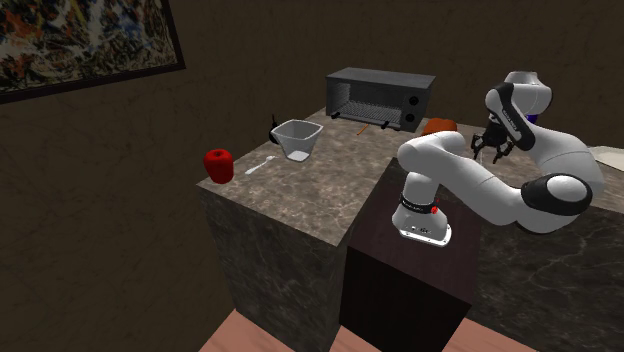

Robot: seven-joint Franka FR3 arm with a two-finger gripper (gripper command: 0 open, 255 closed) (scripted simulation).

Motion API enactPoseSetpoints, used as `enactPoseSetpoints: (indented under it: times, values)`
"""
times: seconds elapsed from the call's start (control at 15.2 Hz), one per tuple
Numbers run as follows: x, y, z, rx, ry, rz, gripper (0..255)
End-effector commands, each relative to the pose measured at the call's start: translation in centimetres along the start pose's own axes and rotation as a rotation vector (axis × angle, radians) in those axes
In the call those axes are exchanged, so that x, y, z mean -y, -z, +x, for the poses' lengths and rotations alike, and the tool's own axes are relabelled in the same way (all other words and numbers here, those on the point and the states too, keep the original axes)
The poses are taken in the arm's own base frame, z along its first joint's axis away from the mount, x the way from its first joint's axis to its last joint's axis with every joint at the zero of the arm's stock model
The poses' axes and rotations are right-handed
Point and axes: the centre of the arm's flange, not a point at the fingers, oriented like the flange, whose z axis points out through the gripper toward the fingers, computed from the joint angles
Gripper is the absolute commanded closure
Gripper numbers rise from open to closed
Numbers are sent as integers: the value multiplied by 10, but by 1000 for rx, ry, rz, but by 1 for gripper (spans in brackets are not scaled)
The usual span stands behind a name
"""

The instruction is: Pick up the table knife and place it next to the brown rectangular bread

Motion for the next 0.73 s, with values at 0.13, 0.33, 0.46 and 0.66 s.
enactPoseSetpoints:
  times: [0.13, 0.33, 0.46, 0.66]
  values:
    - [0, 0, 0, 0, 0, 0, 0]
    - [0, 26, 0, 0, 0, 0, 0]
    - [0, 50, 0, 0, 0, 0, 0]
    - [0, 50, 0, 0, 0, 0, 0]
